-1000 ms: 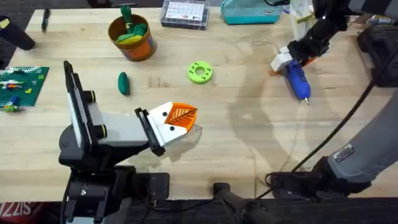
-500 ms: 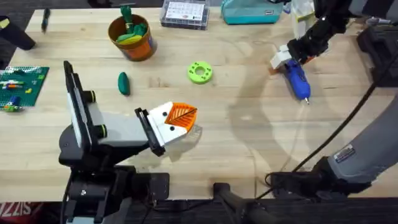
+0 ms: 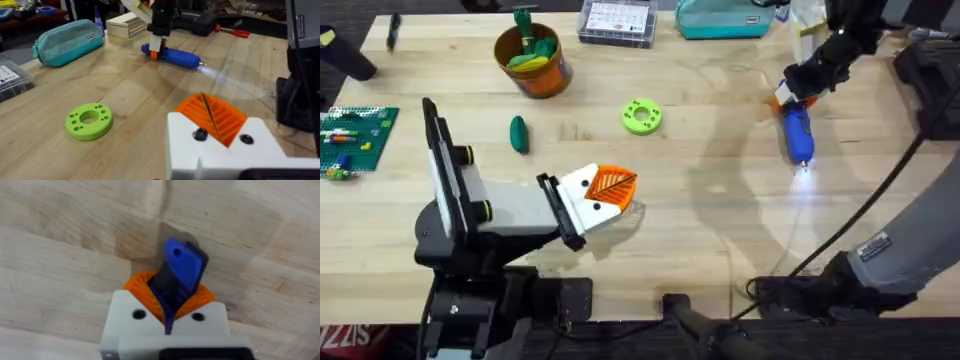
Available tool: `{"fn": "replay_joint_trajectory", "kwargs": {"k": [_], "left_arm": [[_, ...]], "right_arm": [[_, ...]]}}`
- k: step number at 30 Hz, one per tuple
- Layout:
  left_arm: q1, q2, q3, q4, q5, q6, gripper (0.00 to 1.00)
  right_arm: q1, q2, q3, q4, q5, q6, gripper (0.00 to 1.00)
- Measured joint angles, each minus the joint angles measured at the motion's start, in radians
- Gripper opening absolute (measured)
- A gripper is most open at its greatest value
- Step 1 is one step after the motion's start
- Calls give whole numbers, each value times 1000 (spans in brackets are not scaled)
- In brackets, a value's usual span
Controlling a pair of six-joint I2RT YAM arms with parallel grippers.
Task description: Pick up the gripper from the table and insert it into the empty holder that is missing its gripper. Then pick up a screw, insert it into the mounting hole, and use the screwdriver to tighten it. Finally, clean up the table by picking up the vegetable and placing it into the bucket.
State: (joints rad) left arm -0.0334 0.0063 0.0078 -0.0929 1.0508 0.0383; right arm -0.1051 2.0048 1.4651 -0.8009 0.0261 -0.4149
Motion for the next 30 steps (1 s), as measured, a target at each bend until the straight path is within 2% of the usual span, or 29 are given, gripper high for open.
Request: {"fn": "replay_joint_trajectory", "kwargs": {"k": [5, 12, 18, 25, 30], "left_arm": [[0, 0, 0, 0, 0, 0, 19], [0, 0, 0, 0, -1, 0, 19], [0, 0, 0, 0, -10, 0, 19], [0, 0, 0, 2, -19, 0, 19], [0, 0, 0, 3, -23, 0, 19]], "right_arm": [[0, -2, 0, -29, 12, 33, 16], [0, -48, 25, -196, 15, 93, 12], [0, -243, 58, -268, 9, 133, 9], [0, -490, 61, -374, -65, 157, 9], [0, -679, -21, -328, -84, 174, 9]]}}
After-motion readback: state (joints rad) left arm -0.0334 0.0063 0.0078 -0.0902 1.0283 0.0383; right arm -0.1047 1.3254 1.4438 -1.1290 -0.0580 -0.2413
